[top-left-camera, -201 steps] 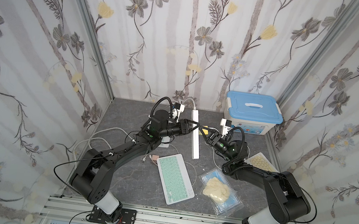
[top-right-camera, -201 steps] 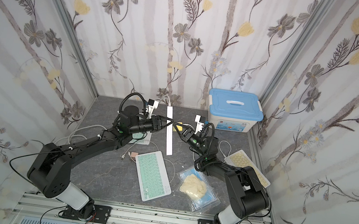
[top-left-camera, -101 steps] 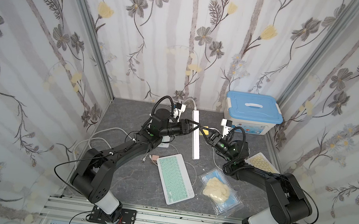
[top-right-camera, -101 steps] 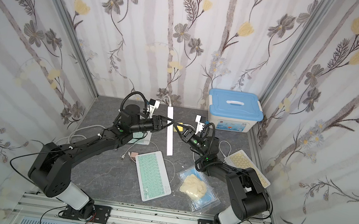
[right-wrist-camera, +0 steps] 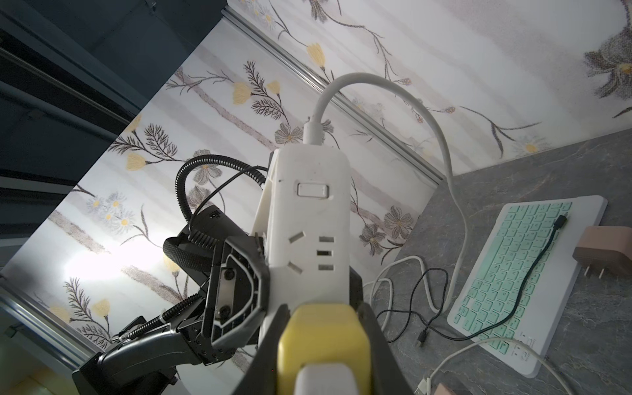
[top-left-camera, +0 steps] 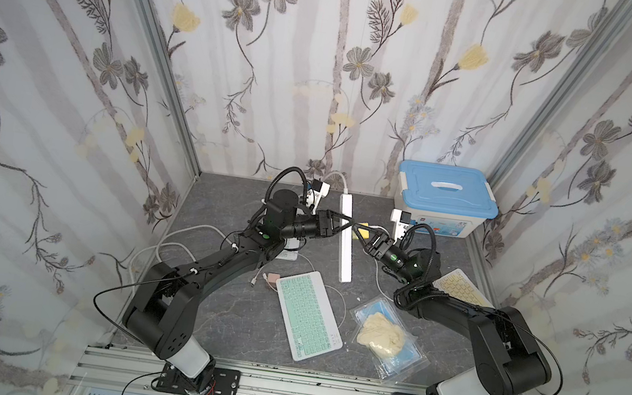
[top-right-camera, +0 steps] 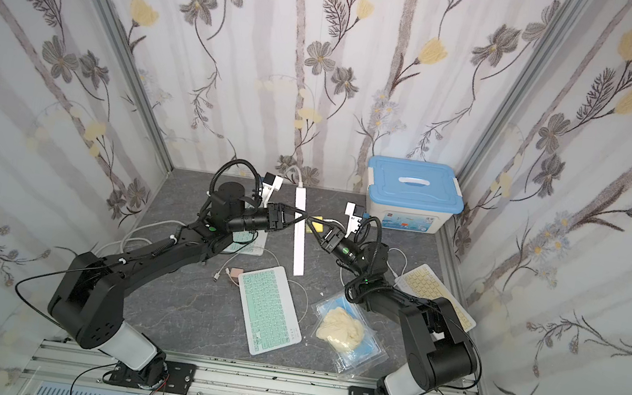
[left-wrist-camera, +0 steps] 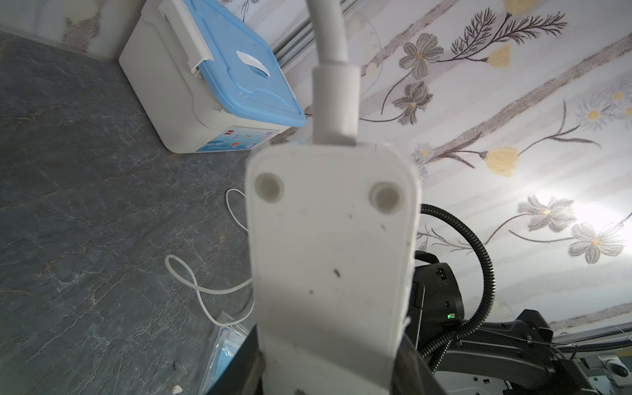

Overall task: Unplug the wireless keyboard
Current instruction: Remove the plug from the socket.

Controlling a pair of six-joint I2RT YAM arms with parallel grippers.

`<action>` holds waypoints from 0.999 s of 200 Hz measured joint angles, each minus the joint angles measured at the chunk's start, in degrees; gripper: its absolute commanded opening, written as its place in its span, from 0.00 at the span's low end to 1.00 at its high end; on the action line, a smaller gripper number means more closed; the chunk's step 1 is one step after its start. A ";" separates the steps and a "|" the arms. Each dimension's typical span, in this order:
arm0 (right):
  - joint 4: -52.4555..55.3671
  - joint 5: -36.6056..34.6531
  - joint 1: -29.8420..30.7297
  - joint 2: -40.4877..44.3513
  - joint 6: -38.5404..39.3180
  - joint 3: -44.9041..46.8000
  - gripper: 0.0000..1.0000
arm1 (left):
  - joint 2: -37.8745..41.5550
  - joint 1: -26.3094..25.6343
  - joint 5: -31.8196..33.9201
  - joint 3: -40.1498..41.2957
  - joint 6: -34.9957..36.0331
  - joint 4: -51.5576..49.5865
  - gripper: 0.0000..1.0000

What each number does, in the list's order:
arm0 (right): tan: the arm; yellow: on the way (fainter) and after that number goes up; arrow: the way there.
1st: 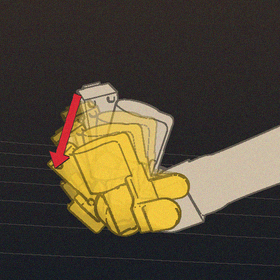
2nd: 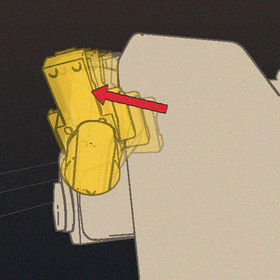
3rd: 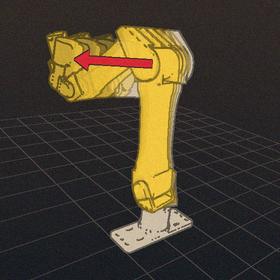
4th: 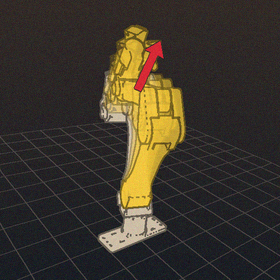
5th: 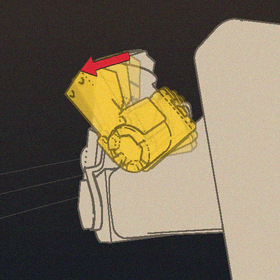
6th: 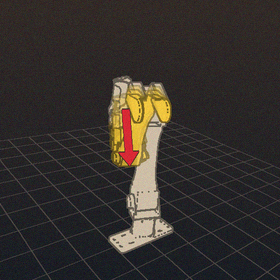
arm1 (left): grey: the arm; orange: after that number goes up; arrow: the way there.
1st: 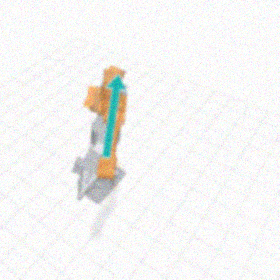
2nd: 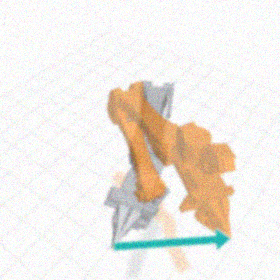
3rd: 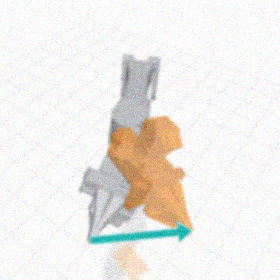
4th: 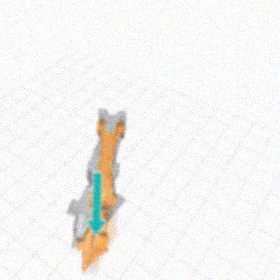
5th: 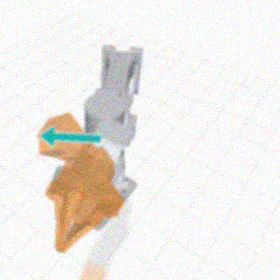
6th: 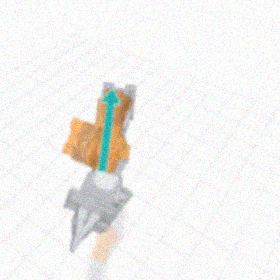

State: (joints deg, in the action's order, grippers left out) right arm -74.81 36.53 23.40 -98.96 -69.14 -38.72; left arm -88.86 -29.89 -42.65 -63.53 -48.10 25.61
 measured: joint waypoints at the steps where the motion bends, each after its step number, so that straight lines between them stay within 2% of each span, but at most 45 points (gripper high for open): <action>1: -0.07 0.11 -0.02 0.00 0.00 0.00 0.00 | 0.00 0.00 -0.02 0.00 0.02 -0.07 0.00; 64: 0.37 1.66 -0.04 -0.31 -0.20 0.26 0.00 | 1.46 0.00 2.16 0.79 1.09 -3.50 0.00; 116: 4.07 -2.12 1.73 -0.17 0.02 0.39 0.00 | 1.90 0.09 6.16 3.32 -2.78 -2.10 0.00; 200: 3.17 -0.24 1.27 -0.20 0.20 0.31 0.00 | 2.25 1.03 2.56 3.32 -3.50 -1.70 0.00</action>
State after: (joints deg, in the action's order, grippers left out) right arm -71.64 36.29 24.67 -99.15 -68.95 -38.41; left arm -86.61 -28.86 -40.10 -60.20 -51.59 23.90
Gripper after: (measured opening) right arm 0.260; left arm 0.457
